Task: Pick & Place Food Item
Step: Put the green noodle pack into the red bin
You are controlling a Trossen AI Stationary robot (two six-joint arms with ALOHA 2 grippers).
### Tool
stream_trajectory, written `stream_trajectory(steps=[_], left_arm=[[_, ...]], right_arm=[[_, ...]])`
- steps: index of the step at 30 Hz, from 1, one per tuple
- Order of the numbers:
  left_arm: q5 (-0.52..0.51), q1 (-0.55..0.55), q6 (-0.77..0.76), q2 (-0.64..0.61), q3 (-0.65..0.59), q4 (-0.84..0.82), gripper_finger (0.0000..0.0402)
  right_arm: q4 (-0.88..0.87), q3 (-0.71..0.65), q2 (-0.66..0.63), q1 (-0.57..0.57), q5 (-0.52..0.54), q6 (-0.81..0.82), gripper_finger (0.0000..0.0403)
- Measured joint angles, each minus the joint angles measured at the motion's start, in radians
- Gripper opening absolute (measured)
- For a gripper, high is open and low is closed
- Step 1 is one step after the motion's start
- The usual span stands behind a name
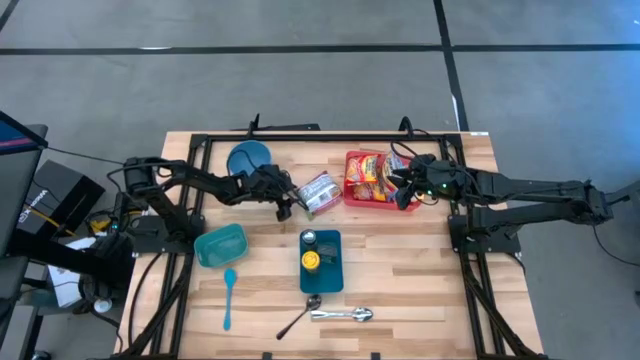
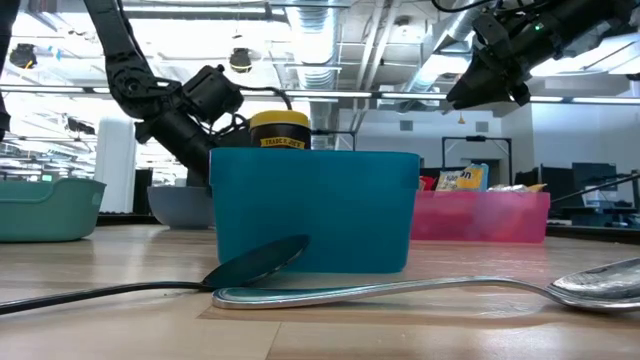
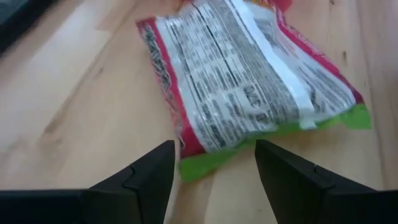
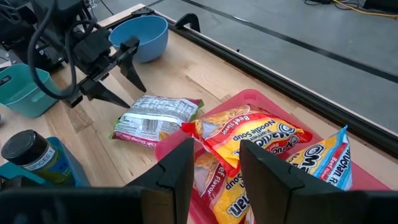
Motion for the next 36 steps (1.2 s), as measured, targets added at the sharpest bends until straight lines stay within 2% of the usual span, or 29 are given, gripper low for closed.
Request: stream_trajectory(steps=[11,17,22,28,36], left_arm=[[0.008,-0.004,-0.012,0.022,-0.001,0.004,0.0215],[0.006,-0.002,-0.015,0.082,0.000,0.096,0.0219],[0.003,-0.002,-0.015,0.085,0.000,0.105,0.0212],[0.002,-0.002,-0.016,0.085,0.000,0.096,0.0182],[0.003,-0.002,-0.023,0.085,0.000,0.092,0.0116]], right_arm=[[0.001,0.000,0.000,0.000,0.000,0.000,0.0123],[0.001,0.000,0.000,0.001,0.000,0.000,0.0123],[0.000,0.000,0.000,0.001,0.000,0.000,0.0123],[0.000,0.000,0.000,0.001,0.000,0.000,0.0123],[0.000,0.000,0.000,0.001,0.000,0.000,0.0123]])
